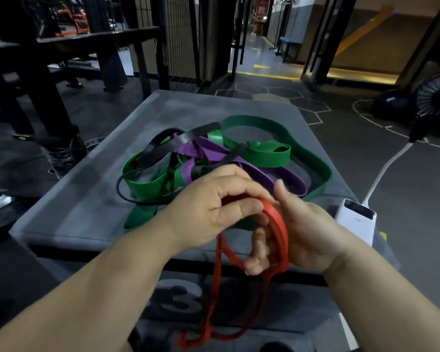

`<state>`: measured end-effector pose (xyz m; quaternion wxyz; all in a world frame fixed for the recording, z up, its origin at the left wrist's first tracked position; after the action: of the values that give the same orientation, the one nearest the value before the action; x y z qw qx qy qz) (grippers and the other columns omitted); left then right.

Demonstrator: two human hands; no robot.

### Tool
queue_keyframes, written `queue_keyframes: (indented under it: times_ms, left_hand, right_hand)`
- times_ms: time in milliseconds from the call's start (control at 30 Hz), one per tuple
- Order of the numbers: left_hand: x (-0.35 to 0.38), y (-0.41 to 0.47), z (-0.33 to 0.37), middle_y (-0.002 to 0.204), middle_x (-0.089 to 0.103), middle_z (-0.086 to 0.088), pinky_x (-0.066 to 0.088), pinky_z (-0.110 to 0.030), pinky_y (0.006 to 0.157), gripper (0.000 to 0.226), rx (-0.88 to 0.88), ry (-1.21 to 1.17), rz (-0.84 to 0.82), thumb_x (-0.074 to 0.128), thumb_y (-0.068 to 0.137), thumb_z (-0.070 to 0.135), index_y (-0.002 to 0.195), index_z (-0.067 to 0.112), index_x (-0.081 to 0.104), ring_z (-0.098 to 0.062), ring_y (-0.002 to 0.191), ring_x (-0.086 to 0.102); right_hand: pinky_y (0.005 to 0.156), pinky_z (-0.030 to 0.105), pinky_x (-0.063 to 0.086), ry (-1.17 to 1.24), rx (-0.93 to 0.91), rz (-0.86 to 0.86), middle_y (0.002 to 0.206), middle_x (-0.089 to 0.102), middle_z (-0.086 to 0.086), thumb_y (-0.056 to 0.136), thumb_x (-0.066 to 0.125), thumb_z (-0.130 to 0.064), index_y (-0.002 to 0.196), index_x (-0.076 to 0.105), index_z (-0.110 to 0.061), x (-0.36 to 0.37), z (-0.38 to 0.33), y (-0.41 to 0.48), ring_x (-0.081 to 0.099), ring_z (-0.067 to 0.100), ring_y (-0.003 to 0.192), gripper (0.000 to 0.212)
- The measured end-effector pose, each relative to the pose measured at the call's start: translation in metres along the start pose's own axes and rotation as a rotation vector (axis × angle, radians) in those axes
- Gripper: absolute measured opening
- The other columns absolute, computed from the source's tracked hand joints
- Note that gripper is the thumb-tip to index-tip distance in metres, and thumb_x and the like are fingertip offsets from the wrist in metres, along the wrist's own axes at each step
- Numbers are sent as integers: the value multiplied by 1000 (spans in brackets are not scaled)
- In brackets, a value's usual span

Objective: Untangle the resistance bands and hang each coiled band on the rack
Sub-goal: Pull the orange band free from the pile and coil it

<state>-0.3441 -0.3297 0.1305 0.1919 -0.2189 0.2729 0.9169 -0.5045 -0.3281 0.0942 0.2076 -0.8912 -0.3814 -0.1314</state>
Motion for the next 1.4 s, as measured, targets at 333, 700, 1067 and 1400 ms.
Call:
queue_keyframes:
  times_ms: [333,700,1067,1400]
  left_hand:
    - [2,4,-23,73,69,11,52,-18,70,11,-173,-346,215,76,72,25,80,23,69,-4,72,64]
    - [22,-5,-35,95,67,-3,49,-27,89,50,-408,-444,-92,51,85,60,106,18,66,-12,89,63]
    - [10,3,-24,47,40,7,29,-20,44,37,-317,-679,289,48,83,47,71,12,44,-8,43,38]
    - [23,3,-34,52,43,6,31,-20,46,39,-408,-941,266,48,78,52,75,13,51,-6,41,35]
  right_hand:
    - [35,12,35,110,-57,-189,47,50,-3,85,46,-69,81,57,-17,11,4,7,39,1,29,53]
    - [32,12,27,199,-26,-240,50,52,-4,92,57,-54,78,56,-15,-2,-5,4,35,0,30,41]
    - [80,33,54,-23,-180,-298,84,68,7,92,57,-54,62,68,-16,-2,2,9,66,20,76,49]
    - [61,28,56,-20,-368,-581,63,55,10,103,45,-16,139,46,-4,16,-16,-5,54,23,46,37]
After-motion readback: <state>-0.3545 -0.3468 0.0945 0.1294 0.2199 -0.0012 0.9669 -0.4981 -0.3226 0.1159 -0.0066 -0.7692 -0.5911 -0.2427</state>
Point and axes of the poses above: each hand's wrist, its own y-axis towards the middle knuckle, its own x-axis out of the palm, z = x × y, the point moved 3 cm from there along y, towards the middle knuckle
